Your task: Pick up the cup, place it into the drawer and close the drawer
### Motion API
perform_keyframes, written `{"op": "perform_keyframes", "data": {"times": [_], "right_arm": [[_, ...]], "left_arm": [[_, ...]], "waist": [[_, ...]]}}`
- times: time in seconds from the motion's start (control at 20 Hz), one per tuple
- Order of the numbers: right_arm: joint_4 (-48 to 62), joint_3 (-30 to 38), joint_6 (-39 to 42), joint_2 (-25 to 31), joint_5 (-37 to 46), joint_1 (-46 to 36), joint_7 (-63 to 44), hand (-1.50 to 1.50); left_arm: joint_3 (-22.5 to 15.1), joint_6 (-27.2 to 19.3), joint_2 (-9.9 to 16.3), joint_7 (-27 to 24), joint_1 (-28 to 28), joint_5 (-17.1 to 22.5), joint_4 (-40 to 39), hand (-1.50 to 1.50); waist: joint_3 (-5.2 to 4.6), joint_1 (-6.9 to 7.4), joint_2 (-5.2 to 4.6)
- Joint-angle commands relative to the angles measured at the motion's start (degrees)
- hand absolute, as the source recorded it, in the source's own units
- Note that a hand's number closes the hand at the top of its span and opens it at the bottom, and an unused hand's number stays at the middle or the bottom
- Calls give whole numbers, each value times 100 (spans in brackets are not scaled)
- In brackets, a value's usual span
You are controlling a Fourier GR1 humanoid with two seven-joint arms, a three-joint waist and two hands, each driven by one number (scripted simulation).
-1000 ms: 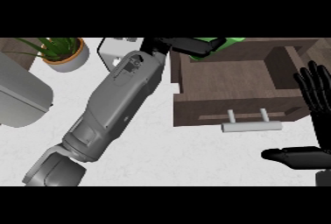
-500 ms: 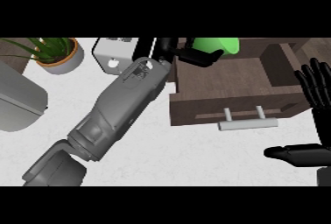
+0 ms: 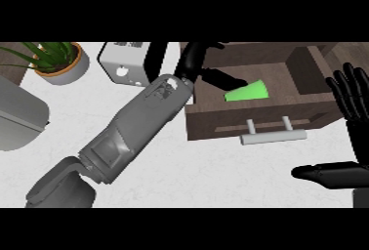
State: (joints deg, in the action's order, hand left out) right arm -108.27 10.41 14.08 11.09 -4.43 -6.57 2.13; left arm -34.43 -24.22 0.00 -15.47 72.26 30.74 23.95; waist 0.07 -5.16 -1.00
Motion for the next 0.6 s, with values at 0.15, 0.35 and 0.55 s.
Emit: {"op": "perform_keyframes", "data": {"times": [0.15,0.35,0.55], "right_arm": [[233,43,232,-42,-167,169,429,-150],[-137,-1,654,-75,-1011,243,39,-150],[-261,140,871,285,-1228,95,-242,150]], "left_arm": [[-206,-403,0,-276,76,310,168,-150],[-197,-494,0,-516,84,475,433,-150],[124,-407,0,-651,334,685,565,-150]], "waist": [[2,10,-19],[-2,73,33],[-5,235,61]]}}
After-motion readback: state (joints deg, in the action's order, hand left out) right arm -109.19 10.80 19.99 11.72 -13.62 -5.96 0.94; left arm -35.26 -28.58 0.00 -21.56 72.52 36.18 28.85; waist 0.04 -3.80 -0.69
